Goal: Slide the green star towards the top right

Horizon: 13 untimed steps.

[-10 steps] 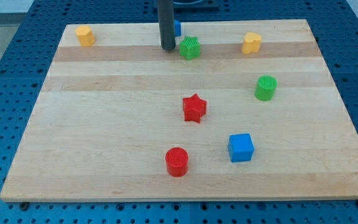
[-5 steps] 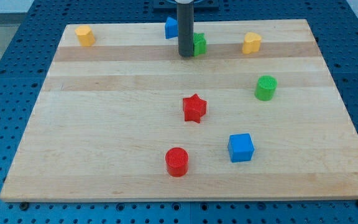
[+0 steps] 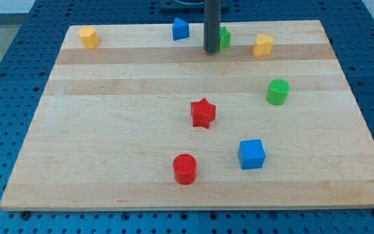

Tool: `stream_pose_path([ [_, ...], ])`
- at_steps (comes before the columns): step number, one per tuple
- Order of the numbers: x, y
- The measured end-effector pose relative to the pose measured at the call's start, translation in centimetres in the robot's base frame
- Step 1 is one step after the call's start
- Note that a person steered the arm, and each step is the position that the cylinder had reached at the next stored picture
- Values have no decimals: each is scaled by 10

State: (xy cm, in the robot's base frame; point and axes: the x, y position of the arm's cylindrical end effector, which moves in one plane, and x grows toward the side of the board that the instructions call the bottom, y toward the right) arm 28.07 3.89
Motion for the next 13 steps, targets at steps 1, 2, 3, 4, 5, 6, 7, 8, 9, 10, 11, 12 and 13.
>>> stream_pose_path([
  [1, 2, 4],
  [2, 2, -13],
  [3, 2, -59],
  [4, 0, -61],
  [5, -7, -45],
  [6, -14, -22],
  [7, -15, -2],
  [8, -15, 18],
  [9, -22, 21],
  [10, -28, 14],
  [11, -29, 14],
  [12, -29, 16],
  [13, -29, 32],
])
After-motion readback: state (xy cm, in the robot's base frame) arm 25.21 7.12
